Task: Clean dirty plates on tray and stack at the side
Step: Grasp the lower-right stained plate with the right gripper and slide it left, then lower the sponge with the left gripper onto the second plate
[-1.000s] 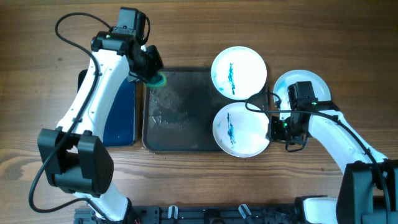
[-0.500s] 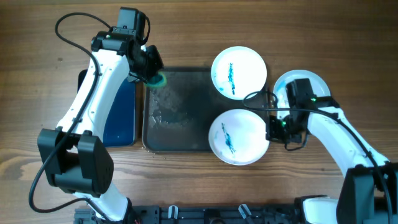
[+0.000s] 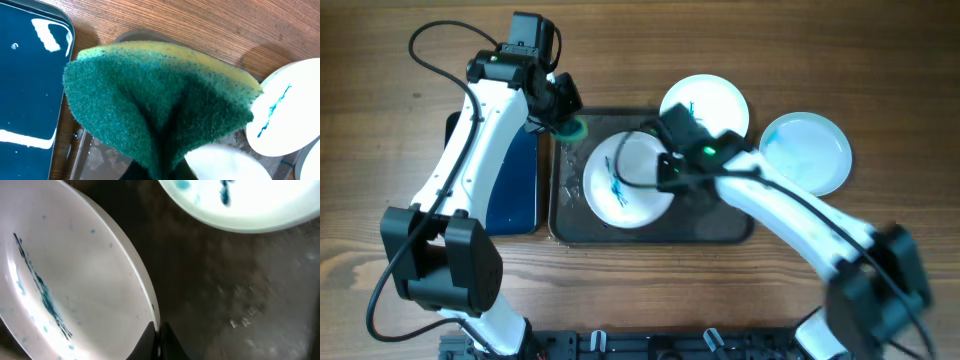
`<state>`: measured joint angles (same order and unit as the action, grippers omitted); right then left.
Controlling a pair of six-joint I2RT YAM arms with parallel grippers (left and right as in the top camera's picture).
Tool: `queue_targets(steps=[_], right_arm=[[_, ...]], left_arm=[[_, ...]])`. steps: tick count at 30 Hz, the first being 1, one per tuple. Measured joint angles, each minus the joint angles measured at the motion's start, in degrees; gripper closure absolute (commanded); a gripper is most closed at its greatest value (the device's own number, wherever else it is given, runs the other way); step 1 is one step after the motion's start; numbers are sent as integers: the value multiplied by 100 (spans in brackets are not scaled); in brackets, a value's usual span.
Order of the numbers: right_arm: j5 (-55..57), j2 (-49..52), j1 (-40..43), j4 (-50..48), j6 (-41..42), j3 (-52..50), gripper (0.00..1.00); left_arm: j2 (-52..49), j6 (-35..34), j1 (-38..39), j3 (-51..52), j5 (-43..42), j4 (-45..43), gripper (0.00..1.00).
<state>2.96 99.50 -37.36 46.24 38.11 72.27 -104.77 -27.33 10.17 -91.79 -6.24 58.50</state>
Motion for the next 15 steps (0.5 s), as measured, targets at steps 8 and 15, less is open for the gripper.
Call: queue_targets(steps=[8, 15], right_arm=[[-686, 1322, -22, -308, 328, 621, 70], [-1034, 1394, 35, -564, 13, 634, 57]], left_arm=[[0, 2, 0, 0, 0, 0, 96], [0, -4, 0, 0, 0, 0, 96]])
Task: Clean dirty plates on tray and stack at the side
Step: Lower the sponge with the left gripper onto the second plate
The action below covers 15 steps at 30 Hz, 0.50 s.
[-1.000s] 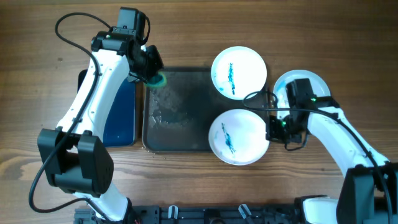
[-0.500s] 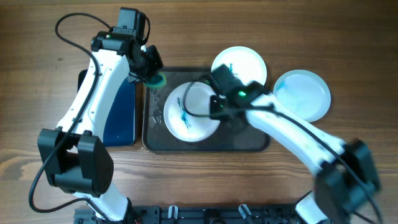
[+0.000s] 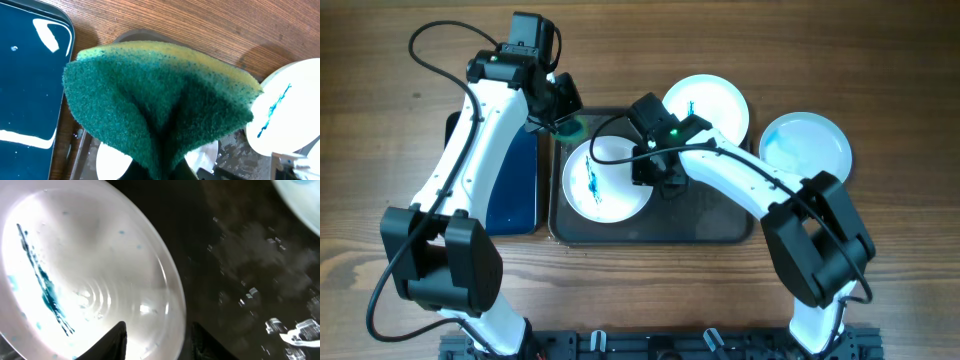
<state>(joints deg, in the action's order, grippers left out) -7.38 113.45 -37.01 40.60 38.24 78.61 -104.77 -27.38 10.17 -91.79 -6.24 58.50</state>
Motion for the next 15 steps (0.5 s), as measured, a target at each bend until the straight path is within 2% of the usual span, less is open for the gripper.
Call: queue_targets(steps=[3, 6, 15], right_arm=[[-236, 120, 179, -245, -304, -2, 59], [-308, 164, 267, -730, -667, 13, 73], [-313, 251, 273, -876, -1010, 20, 74]], left_arm=[[0, -125, 0, 0, 0, -4, 96], [0, -216, 0, 52, 0, -55, 96], [0, -494, 0, 142, 0, -87, 96]])
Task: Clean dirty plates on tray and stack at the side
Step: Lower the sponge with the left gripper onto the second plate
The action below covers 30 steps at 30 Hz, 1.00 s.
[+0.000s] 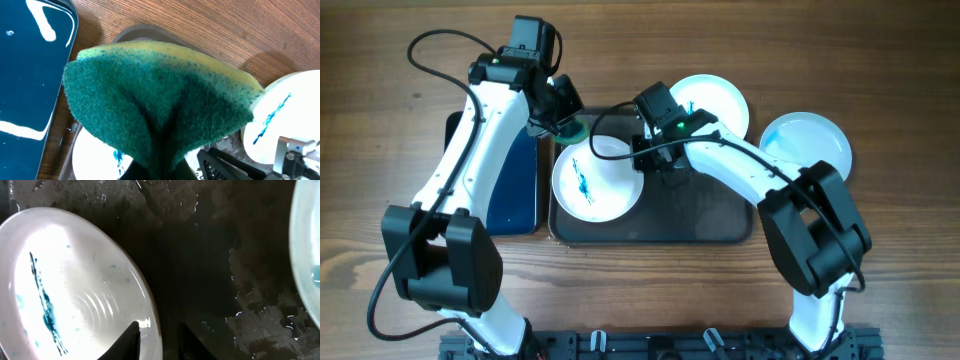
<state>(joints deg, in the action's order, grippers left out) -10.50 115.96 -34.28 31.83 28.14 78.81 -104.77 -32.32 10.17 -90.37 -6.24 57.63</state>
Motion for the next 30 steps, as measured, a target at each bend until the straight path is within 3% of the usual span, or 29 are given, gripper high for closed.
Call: queue_targets(steps=[6, 13, 17, 20, 30], right_arm=[[-138, 140, 0, -334, -170, 4, 71], [-256, 205, 0, -474, -297, 4, 81], [-249, 271, 11, -496, -302, 4, 95], [-262, 310, 33, -468, -238, 4, 96], [-238, 308, 136, 192, 1134, 101, 96]], left_arm=[[0, 0, 0, 0, 0, 0, 96], [0, -17, -7, 0, 87, -2, 96], [0, -17, -7, 0, 74, 31, 96], [0, -20, -4, 0, 37, 76, 96], [0, -20, 127, 389, 39, 92, 96]])
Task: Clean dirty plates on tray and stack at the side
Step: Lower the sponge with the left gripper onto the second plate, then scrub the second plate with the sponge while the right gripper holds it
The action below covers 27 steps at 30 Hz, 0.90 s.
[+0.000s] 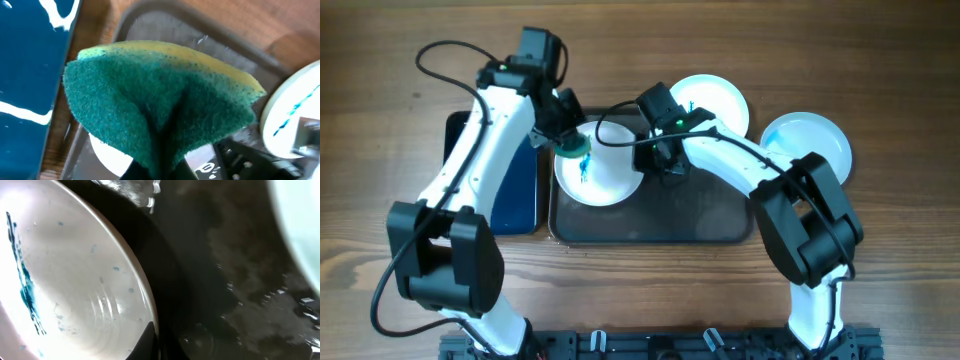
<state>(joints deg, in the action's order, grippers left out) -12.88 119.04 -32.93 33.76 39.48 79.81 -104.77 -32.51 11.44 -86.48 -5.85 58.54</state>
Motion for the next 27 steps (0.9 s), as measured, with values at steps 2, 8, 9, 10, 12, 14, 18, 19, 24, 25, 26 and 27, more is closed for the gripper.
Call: queue_targets(steps=[2, 8, 9, 10, 12, 14, 18, 19, 24, 25, 26, 27], right_arm=[[-22, -11, 63, 92, -4, 9, 96], [-44, -11, 74, 98, -114, 13, 96], [-59, -11, 74, 98, -149, 13, 96], [-74, -11, 74, 129, -188, 17, 96], [-127, -11, 79, 219, -260, 22, 96], [-175, -11, 79, 267, -326, 24, 96], [-254, -11, 94, 282, -505, 24, 96], [-275, -11, 101, 306, -544, 24, 96], [-376, -11, 127, 323, -723, 22, 96], [-393, -11, 125, 328, -750, 22, 96], [-409, -11, 125, 328, -778, 22, 96], [-413, -11, 125, 326, -791, 22, 96]], left_arm=[[0, -2, 138, 378, -2, -293, 96], [-15, 271, 361, 1567, -9, -1683, 96], [-15, 354, 361, 1698, -9, -1891, 96], [-15, 457, 361, 1862, -7, -2094, 96], [-15, 627, 361, 2194, -7, -2280, 96], [-17, 780, 361, 2435, -7, -2542, 96], [94, 1075, 361, 2806, -52, -3145, 96], [122, 1193, 361, 2857, -105, -3206, 96], [94, 1947, 330, 2942, -1307, -3480, 96], [81, 2000, 350, 2970, -1602, -3550, 96], [72, 2002, 356, 2988, -1740, -3615, 96], [70, 1985, 361, 2994, -1784, -3681, 96]])
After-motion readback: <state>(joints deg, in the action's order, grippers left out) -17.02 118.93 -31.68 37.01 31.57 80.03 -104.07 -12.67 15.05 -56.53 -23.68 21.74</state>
